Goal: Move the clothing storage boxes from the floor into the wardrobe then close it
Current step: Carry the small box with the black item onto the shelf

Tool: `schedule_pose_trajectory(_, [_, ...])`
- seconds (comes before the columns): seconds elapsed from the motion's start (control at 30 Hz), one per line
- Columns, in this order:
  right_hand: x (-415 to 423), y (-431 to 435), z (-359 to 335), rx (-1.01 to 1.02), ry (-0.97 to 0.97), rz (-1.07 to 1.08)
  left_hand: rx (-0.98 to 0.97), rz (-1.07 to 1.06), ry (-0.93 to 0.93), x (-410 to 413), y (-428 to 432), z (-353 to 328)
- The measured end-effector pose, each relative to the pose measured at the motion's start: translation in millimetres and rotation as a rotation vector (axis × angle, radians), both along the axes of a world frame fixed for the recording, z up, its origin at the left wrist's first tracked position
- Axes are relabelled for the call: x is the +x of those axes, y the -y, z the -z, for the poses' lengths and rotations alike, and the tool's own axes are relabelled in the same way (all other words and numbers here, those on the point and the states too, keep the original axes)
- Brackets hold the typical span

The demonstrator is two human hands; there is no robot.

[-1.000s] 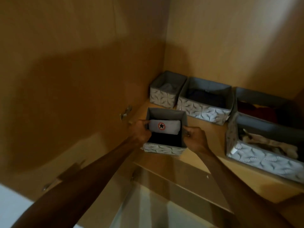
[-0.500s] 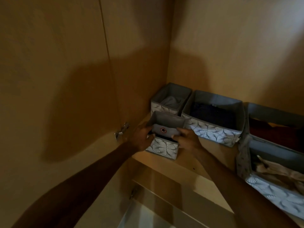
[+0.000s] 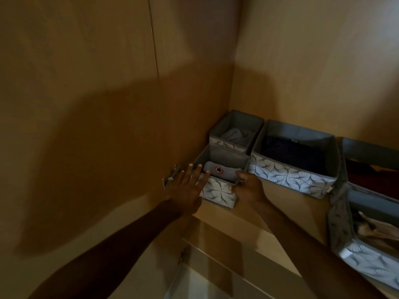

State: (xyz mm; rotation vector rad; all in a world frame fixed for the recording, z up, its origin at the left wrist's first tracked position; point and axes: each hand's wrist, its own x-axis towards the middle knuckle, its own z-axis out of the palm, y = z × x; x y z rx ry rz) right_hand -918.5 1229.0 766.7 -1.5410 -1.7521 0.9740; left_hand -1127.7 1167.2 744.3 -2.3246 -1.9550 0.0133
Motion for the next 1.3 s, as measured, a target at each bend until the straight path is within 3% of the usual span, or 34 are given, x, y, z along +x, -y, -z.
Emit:
schedule_pose_trajectory(0.27, [-26, -3, 12, 0.090, -0.025, -0.016, -0.076, -0.096, -0.090, -17, -23, -16])
schedule_pose_trajectory(0.43, [-30, -9, 18, 0.118, 0.000, -0.018, -0.252, -0.101, 0.023, -25, -30, -14])
schedule_pose_trajectory(1.3, [-32, -35, 30, 0.145, -0.033, -0.092, -0.284, -0.167, 0.098, -21, -44, -16])
